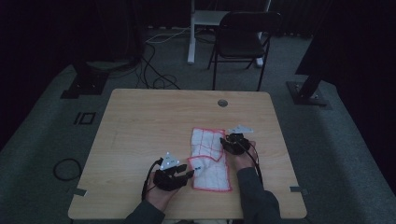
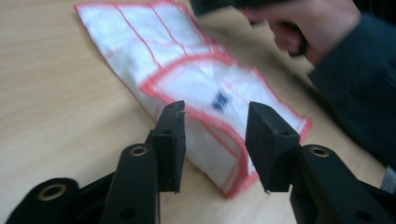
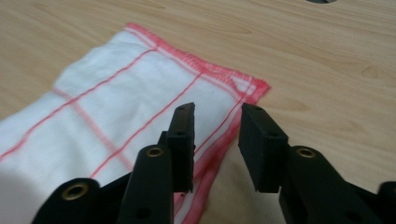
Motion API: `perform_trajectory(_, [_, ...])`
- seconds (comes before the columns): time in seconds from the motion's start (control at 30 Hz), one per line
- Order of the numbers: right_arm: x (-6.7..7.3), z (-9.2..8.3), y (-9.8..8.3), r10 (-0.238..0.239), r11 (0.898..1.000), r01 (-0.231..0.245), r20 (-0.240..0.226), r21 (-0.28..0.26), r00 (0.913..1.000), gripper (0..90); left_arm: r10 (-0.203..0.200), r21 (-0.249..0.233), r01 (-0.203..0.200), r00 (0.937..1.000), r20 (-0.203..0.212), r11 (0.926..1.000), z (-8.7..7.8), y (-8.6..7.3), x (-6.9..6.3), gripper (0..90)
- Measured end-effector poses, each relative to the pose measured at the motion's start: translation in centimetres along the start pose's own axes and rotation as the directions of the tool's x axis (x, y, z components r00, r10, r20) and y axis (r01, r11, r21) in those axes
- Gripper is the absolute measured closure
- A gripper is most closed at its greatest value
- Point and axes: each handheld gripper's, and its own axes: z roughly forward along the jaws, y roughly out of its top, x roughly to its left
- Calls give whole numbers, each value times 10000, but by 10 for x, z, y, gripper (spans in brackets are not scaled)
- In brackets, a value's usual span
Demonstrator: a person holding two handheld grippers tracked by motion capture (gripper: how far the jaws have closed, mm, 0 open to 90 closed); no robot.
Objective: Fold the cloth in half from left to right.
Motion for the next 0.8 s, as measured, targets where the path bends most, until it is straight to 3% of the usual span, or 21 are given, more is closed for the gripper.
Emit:
perform_trajectory(0.13, [-5, 15, 7, 261, 9994, -264, 155, 215, 9995, 630, 136, 153, -138, 9999, 75, 9998, 3, -9, -8, 549])
perform_trajectory(0.3, [-9, 28, 12, 417, 9975, -427, 197, 557, 9989, 634, 350, 352, -345, 9993, -121, 9988, 12, -17, -14, 538])
perform_trajectory(0.4, [-10, 34, 14, 404, 9961, -404, 13, 780, 9992, 758, 498, 604, -462, 9970, -585, 9971, 22, -22, -15, 621])
perform_trajectory(0.5, [-10, 33, 17, 263, 9972, -269, 96, 701, 9996, 875, 652, 705, -602, 9954, -708, 9957, 25, -24, -16, 753])
perform_trajectory(0.6, [-11, 31, 21, 151, 9978, -160, 135, 640, 9998, 887, 812, 710, -759, 9940, -739, 9946, 25, -24, -18, 835])
perform_trajectory(0.8, [-14, 31, 32, -135, 9987, 119, 326, 499, 9994, 896, 1379, 849, -1311, 9873, -790, 9877, 25, -26, -24, 862])
